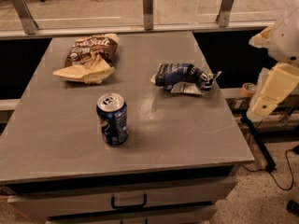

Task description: Move blue chip bag near brown chip bag

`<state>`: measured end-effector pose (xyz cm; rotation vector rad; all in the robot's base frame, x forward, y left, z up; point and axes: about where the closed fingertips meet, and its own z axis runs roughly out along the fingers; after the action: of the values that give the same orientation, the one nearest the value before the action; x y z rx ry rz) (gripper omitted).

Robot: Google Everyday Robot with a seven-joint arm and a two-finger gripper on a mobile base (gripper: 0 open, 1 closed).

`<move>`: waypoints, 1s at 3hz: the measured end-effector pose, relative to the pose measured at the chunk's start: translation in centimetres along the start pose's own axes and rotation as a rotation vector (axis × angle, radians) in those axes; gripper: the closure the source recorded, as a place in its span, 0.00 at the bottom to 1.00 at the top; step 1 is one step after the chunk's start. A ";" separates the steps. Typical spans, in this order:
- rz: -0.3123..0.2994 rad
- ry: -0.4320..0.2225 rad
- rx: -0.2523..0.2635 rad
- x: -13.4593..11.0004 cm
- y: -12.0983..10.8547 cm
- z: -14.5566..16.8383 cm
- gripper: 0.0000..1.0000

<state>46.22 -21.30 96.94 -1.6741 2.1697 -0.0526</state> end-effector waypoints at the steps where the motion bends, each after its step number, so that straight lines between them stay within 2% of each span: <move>1: 0.020 -0.124 0.038 -2.3 -3.7 2.9 0.00; 2: 0.013 -0.212 0.062 -4.8 -7.5 7.3 0.00; 3: 0.043 -0.222 0.045 -5.8 -9.4 11.5 0.00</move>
Offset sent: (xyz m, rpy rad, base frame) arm 0.1716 0.0630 -0.0626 0.2804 -0.1794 0.0503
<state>59.84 -16.08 90.52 -1.5299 2.0231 0.0920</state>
